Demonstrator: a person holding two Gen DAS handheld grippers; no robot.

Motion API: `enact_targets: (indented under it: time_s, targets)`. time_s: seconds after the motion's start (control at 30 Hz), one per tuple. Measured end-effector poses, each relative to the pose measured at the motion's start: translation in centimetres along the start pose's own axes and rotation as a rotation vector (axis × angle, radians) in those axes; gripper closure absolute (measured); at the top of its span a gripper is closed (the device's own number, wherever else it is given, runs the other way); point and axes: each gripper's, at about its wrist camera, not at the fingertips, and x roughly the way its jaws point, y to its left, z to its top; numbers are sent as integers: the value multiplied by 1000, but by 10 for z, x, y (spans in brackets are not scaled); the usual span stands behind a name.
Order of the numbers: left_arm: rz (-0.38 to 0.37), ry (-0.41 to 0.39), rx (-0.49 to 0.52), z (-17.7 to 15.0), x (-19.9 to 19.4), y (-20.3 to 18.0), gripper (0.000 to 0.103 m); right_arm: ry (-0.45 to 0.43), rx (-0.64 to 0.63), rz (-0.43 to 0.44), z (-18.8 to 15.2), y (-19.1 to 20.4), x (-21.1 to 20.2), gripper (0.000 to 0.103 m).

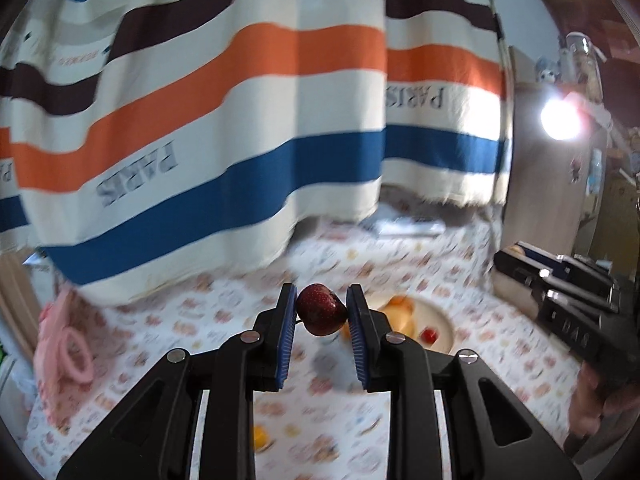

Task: Organize fruits
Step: 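Carry the red tomato and yellow fruit over the plate with both grippers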

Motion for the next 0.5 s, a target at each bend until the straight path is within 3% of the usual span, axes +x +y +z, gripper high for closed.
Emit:
enact_targets:
  time_s: [0.13,0.3,0.37,0.5]
  targets:
    - [-84,-43,9,17,16,-27,79,-48,-10,-12,9,-8,-1,78]
    - [-163,-34,-15,31,48,-60,79,-55,45,-36,13,-40,30,78]
    - [-223,22,-4,33,71,-73,78,-46,66,-87,8,-56,48,78]
    - [-230,132,-26,17,116,-84,78,26,126,-91,-12,-84,78,78]
